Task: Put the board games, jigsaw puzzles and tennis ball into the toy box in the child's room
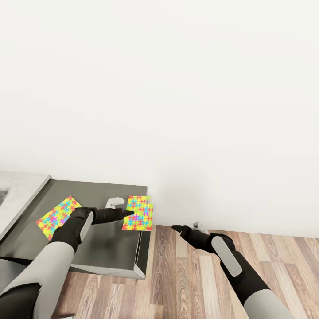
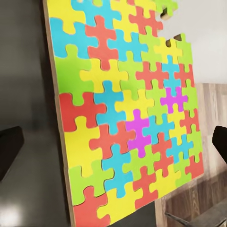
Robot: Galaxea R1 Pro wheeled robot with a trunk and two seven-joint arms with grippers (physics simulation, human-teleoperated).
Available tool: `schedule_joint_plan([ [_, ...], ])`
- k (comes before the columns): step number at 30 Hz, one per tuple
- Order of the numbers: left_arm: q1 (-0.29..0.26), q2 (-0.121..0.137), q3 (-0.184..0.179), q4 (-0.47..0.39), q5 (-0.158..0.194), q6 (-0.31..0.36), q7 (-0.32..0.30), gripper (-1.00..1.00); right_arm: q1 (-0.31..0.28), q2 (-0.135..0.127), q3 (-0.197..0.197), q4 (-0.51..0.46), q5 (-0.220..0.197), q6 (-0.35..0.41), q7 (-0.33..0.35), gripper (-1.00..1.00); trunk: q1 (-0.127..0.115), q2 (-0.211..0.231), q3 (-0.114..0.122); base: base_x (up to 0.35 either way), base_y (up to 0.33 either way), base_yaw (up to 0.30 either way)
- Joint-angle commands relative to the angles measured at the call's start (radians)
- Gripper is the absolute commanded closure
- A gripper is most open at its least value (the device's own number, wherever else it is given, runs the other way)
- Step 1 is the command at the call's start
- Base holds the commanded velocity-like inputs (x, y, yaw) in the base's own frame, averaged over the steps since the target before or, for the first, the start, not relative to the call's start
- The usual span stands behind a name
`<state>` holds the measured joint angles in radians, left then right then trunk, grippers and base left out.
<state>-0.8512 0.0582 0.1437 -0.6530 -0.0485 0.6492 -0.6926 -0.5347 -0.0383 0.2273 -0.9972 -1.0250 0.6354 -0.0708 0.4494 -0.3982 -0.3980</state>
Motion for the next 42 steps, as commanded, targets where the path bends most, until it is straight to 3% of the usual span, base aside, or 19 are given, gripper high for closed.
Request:
schedule_joint_plan([
  [1,-0.001,-0.001,0.005,-0.001,-0.005,0.007,-0.005,-1.00,-0.001,-0.001,0.003,-0.001,-0.009,0.001,-0.007,-1.00,0.001,-0.002,-0.002,0.000,0.000,0.000],
  [9,-0.001,0.003,0.006,-0.008,-0.005,0.007,-0.002,-1.00,-0.001,-0.002,0.003,-0.001,-0.009,0.001,-0.007,-1.00,0.001,-0.002,-0.002,0.000,0.000,0.000],
  [25,-0.002,0.076,0.013,-0.062,0.009,0.020,-0.023,-1.00,-0.001,0.003,0.003,0.000,-0.009,0.001,-0.008,-1.00,0.001,-0.002,-0.002,0.000,0.000,0.000],
  [34,-0.002,0.096,0.057,-0.089,0.011,0.056,-0.026,-1.00,-0.001,0.004,0.003,0.000,-0.008,0.001,-0.008,-1.00,0.001,-0.002,-0.002,0.000,0.000,0.000],
  [38,-0.001,0.100,0.074,-0.133,0.011,0.093,-0.055,-1.00,-0.001,0.005,0.003,0.000,-0.007,0.001,-0.008,-1.00,0.001,-0.002,-0.002,0.000,0.000,0.000],
  [42,0.002,0.117,0.080,-0.162,0.009,0.136,-0.153,-1.00,-0.001,0.005,0.003,0.000,-0.007,0.000,-0.009,-1.00,0.001,-0.002,-0.002,0.000,0.000,0.000],
])
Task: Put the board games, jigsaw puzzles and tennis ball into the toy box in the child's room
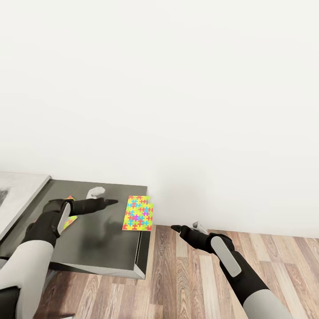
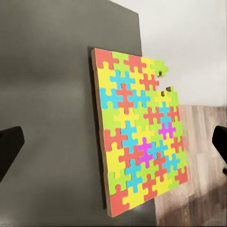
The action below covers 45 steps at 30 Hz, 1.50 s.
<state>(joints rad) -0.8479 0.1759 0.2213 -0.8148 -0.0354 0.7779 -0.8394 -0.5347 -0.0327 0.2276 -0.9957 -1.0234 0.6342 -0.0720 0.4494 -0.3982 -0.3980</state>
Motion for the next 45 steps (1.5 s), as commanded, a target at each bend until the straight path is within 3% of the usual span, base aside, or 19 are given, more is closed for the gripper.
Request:
schedule_joint_plan([
  [1,0.000,0.009,0.003,-0.005,-0.004,0.022,-0.048,-1.00,-0.001,-0.002,0.003,-0.001,-0.009,0.001,-0.008,-1.00,0.001,-0.002,-0.002,0.000,0.000,0.000],
  [12,0.001,0.071,0.002,-0.019,-0.006,0.115,-0.349,-1.00,0.000,-0.014,-0.005,-0.001,-0.010,0.001,-0.006,-1.00,0.001,-0.002,-0.002,0.000,0.000,0.000],
  [16,0.007,0.102,-0.003,-0.044,-0.011,0.150,-0.511,-1.00,-0.001,-0.018,-0.007,-0.001,-0.010,0.002,0.006,-1.00,0.001,-0.002,-0.002,0.000,0.000,0.000],
  [20,0.025,0.130,-0.006,-0.070,-0.014,0.182,-0.657,-1.00,0.005,-0.023,-0.010,-0.001,-0.011,0.002,0.063,-1.00,0.001,-0.002,-0.002,0.000,0.000,0.000],
  [22,0.031,0.147,-0.007,-0.074,-0.016,0.189,-0.697,-1.00,0.008,-0.036,-0.014,-0.001,-0.011,0.002,0.111,-1.00,0.001,-0.002,-0.002,0.000,0.000,0.000],
  [28,0.070,0.181,-0.006,-0.080,-0.011,0.193,-0.731,-1.00,0.011,-0.071,-0.023,-0.001,-0.013,0.004,0.250,-1.00,0.001,-0.002,-0.002,0.000,0.000,0.000],
  [36,0.089,0.180,-0.005,-0.085,-0.012,0.190,-0.731,-1.00,0.016,-0.082,-0.042,-0.002,-0.014,0.006,0.372,-1.00,0.001,-0.002,-0.002,0.000,0.000,0.000],
  [40,0.091,0.179,-0.004,-0.085,-0.012,0.187,-0.731,-1.00,0.017,-0.102,-0.076,-0.003,-0.018,0.011,0.414,-1.00,0.001,-0.002,-0.002,0.000,0.000,0.000],
  [45,0.093,0.179,-0.004,-0.086,-0.011,0.186,-0.731,-1.00,0.018,-0.124,-0.090,-0.005,-0.019,0.013,0.479,-1.00,0.001,-0.002,-0.002,0.000,0.000,0.000],
])
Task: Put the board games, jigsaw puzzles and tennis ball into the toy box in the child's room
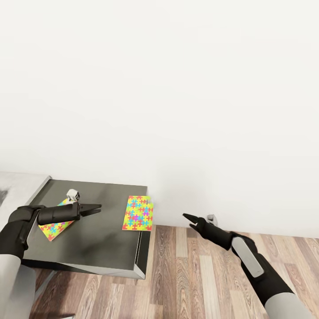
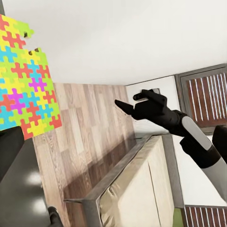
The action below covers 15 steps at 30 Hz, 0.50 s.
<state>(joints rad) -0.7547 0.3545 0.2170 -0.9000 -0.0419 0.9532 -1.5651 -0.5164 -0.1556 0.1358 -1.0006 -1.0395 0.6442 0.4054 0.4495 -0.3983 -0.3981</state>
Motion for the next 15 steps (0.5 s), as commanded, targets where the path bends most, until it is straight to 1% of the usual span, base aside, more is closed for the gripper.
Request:
schedule_joint_plan([
  [1,0.000,0.000,0.001,0.000,-0.004,0.010,-0.006,-1.00,-0.001,-0.004,-0.001,0.000,-0.002,0.002,0.028,-1.00,0.001,-0.002,-0.002,0.000,0.000,0.000],
  [3,0.000,0.000,0.002,0.000,-0.002,0.009,-0.006,-1.00,-0.001,-0.005,-0.002,0.000,-0.001,0.001,0.063,-1.00,0.001,-0.002,-0.002,0.000,0.000,0.000],
  [6,0.000,0.000,0.002,0.000,0.000,0.007,-0.006,-1.00,-0.002,-0.002,-0.003,0.000,0.001,-0.001,0.088,-1.00,0.001,-0.002,-0.002,0.000,0.000,0.000],
  [15,0.000,-0.009,0.003,0.000,0.002,0.002,-0.006,-1.00,-0.003,0.006,-0.003,0.003,0.003,-0.003,0.098,-1.00,0.001,-0.002,-0.002,0.000,0.000,0.000],
])
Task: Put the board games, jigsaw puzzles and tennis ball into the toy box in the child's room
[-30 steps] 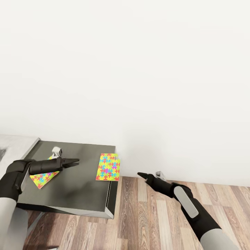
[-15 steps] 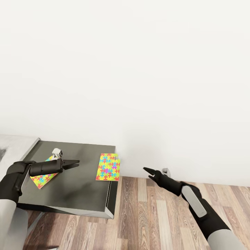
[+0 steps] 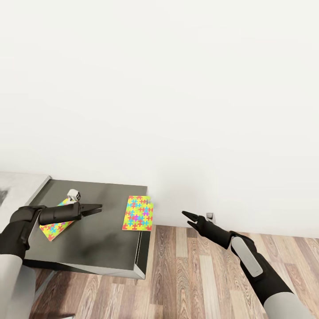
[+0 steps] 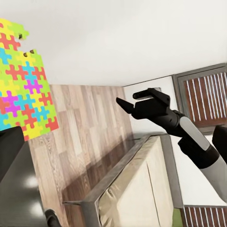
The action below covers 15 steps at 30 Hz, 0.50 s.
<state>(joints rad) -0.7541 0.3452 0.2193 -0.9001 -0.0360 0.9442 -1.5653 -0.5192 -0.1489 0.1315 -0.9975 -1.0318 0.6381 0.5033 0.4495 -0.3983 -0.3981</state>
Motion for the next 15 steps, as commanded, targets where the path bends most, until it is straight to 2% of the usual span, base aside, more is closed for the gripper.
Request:
schedule_joint_plan([
  [1,-0.001,0.000,0.001,0.000,-0.004,0.010,-0.005,-1.00,-0.001,-0.001,0.001,0.000,-0.005,0.003,0.000,-1.00,0.001,-0.002,-0.002,0.000,0.000,0.000],
  [12,0.000,-0.002,0.002,0.002,-0.004,0.010,-0.005,-1.00,-0.002,0.001,0.003,0.016,-0.003,-0.011,-0.004,-1.00,0.001,-0.002,-0.002,0.000,0.000,0.000],
  [15,0.001,-0.003,0.002,0.003,-0.004,0.010,-0.005,-1.00,-0.004,0.001,0.007,0.087,-0.002,-0.039,-0.005,-1.00,0.001,-0.002,-0.002,0.000,0.000,0.000],
])
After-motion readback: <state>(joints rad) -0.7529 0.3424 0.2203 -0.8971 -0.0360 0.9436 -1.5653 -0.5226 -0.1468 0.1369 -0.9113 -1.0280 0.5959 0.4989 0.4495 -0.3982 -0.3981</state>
